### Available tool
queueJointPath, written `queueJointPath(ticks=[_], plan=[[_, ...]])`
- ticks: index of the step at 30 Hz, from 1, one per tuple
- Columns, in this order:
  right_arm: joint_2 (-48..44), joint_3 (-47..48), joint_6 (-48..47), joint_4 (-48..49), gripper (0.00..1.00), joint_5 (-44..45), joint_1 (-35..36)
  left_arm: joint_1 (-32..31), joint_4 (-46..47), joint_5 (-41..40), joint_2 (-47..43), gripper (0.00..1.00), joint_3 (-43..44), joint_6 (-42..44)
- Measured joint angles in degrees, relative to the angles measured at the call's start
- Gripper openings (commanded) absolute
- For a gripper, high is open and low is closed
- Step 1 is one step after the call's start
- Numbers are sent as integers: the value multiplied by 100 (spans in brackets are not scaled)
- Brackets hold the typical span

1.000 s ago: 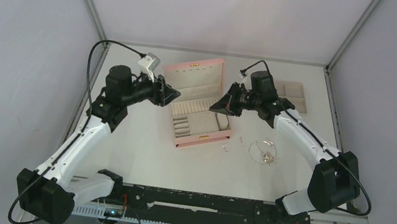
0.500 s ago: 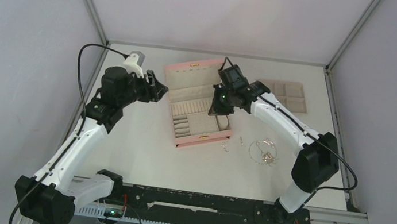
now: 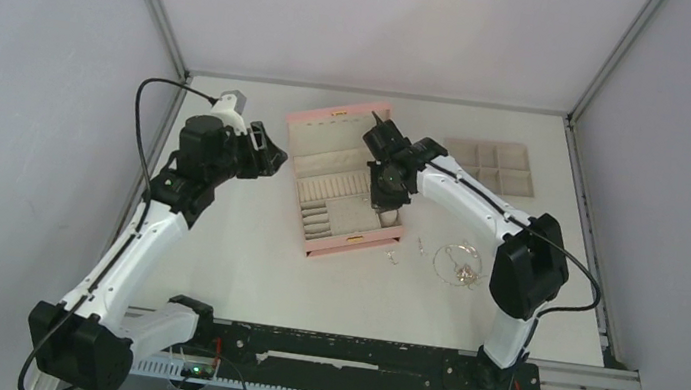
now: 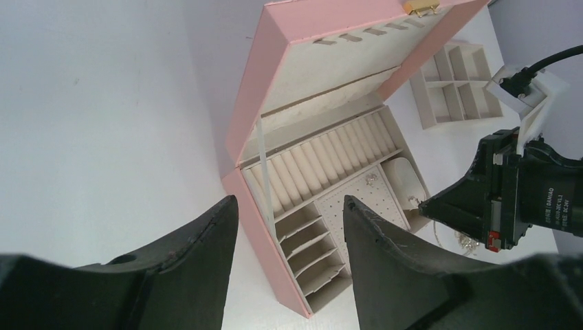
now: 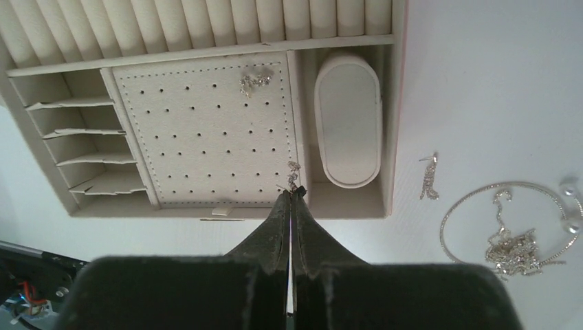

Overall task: Organize the mixed jewelry
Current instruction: Place the jewelry in the jewelry box.

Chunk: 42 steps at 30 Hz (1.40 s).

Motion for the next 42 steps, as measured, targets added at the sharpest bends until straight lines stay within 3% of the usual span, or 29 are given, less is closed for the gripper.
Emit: queueJointPath(ticks=[42], plan=[[802,610,-280,-435,0,297,225,0,-136,11,326,64,50,-52]])
